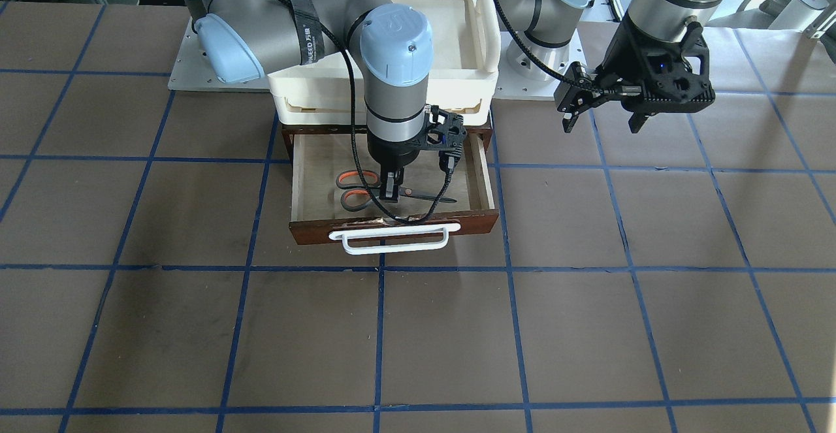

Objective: Put scissors in drawer and close it
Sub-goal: 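Lower the held scissors into the open wooden drawer with the right gripper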

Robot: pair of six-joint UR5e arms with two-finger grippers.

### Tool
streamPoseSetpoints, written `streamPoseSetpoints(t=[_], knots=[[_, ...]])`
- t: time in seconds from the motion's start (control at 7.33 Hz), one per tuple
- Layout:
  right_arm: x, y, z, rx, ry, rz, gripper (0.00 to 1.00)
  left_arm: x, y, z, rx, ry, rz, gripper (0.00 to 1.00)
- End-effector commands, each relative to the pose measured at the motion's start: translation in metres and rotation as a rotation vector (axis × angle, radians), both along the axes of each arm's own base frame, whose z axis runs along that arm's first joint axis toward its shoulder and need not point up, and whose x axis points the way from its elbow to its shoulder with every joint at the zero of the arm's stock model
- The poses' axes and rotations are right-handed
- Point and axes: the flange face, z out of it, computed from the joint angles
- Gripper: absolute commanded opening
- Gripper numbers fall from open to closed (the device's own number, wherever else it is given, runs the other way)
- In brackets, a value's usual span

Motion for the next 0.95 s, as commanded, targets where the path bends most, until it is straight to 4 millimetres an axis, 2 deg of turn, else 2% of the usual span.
streamPoseSetpoints(t=[0.0,0.41,0.82], knots=[[-0.0009,0.0005,-0.0089,0.011,0.017,0.006,0.00,0.0000,0.0006,0.0006,0.000,0.000,0.000,1.00],[0.0003,-0.0015,-0.0188,0.010,0.014,0.010,0.00,-0.0006,0.0009,-0.0001,0.001,-0.001,0.000,1.00],[0.0008,-0.0023,-0.0180,0.002,0.009,0.007,0.00,0.0018,0.0049,0.0026,0.001,-0.002,-0.003,1.00]])
